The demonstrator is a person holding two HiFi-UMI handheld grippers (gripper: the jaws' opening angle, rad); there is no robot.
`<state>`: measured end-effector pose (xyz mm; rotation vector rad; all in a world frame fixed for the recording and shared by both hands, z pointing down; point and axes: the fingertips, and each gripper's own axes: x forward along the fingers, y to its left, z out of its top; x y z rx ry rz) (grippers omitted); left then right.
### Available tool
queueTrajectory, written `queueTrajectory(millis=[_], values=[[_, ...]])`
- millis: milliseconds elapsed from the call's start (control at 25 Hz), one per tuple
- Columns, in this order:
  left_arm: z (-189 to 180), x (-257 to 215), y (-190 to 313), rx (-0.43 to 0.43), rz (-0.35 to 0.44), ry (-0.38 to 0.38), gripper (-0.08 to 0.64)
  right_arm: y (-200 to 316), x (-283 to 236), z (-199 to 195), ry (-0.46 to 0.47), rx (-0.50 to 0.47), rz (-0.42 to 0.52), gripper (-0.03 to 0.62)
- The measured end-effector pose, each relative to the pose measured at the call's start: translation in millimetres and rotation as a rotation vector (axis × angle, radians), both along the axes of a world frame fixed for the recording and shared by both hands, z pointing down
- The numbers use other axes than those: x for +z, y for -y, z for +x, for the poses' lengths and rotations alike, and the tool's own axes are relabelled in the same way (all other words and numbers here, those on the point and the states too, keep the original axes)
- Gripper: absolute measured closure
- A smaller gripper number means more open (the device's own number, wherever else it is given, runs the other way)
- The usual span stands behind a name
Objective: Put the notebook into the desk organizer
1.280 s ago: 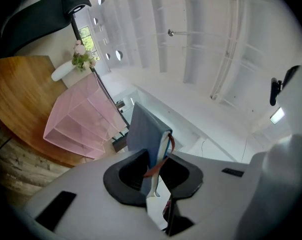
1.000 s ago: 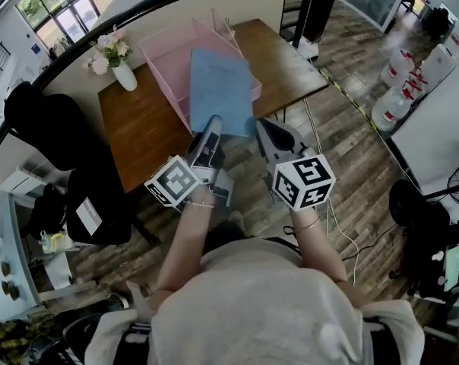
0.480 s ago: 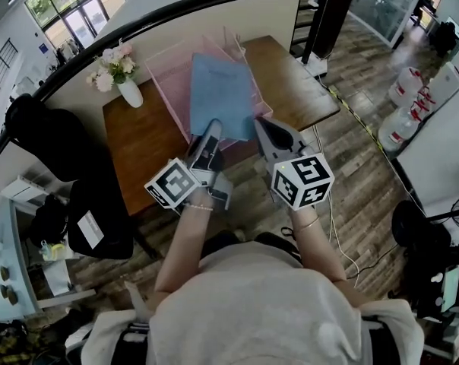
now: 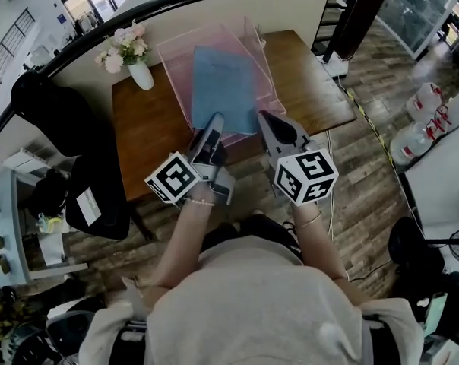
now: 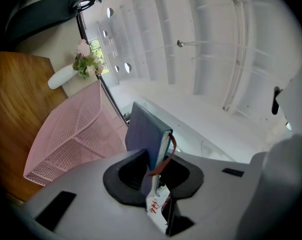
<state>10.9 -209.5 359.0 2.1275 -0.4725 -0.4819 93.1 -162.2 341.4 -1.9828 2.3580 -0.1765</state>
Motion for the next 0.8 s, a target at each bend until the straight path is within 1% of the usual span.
queueTrajectory(millis=[80, 240, 320, 480, 640, 800], values=[[2.2, -2.9, 5.1, -0.029, -0.002, -0.016, 0.482, 6.3, -2.5, 2.2, -0.004, -0.031, -0.001, 0.583], [4.0, -2.9, 14.2, -0.085, -0.031, -0.016, 0.482, 20.3, -6.7, 9.3, -0.005, -0.086, -0.007, 0.583], [8.4, -5.9, 16.2, -0.101, -0.028, -0.026, 0.48, 26.1, -9.0, 13.9, 0.0, -0.107, -0.005, 0.583], [11.8, 0.7, 25.3, -0.163, -0.042, 0.004, 0.482, 37.7, -8.9, 14.7, -0.002, -0.16, -0.008, 0.583], [19.4, -0.3, 32.1, -0.177, -0.048, -0.066, 0.48, 45.0, -4.2, 10.1, -0.001, -0.205, -0.019, 0.583], [21.2, 4.8, 39.9, -0.21, -0.072, -0.086, 0.48, 52.3, 0.4, 10.4, -0.005, -0.237, -0.028, 0.583]])
